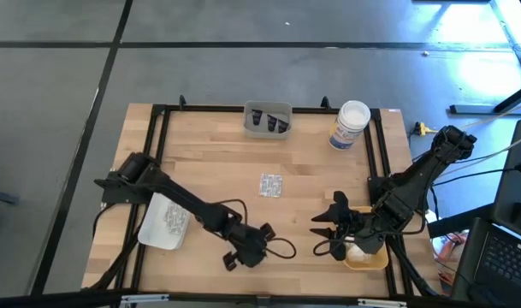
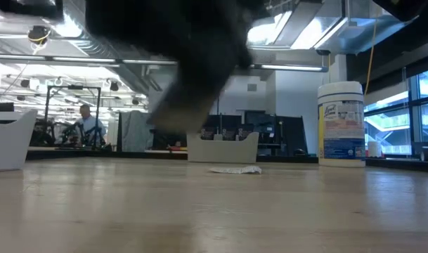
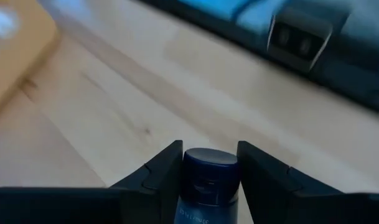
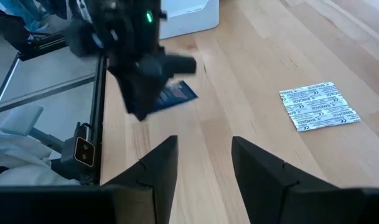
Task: Pick & Place Travel size toiletries
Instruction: Put the shave cream into the gray bin
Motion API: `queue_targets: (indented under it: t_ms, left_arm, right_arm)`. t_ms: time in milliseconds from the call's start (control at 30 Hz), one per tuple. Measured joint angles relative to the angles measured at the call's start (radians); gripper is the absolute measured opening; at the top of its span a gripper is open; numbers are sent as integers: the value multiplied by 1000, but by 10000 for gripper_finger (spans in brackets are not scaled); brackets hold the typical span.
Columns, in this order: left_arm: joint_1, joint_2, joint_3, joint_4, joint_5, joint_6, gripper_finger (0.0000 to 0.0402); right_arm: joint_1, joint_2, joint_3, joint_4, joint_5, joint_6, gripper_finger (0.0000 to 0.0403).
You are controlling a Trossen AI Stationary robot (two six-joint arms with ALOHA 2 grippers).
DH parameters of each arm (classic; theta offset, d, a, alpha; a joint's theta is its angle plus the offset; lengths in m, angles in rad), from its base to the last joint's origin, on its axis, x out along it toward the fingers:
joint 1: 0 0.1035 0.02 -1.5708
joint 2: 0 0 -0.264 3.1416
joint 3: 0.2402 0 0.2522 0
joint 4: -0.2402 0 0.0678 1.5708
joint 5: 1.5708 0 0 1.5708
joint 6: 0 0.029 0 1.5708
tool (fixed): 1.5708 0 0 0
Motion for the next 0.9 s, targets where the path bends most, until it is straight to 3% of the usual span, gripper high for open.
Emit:
queue_targets:
  t_ms: [500, 900]
  left_arm:
    - [-4, -336, 2, 68, 76, -46, 143]
    - [-4, -417, 4, 331, 133, 78, 143]
  right_arm:
    - [-2, 0, 0, 11, 1, -29, 169]
    - [-47, 0, 0, 300, 61, -402, 155]
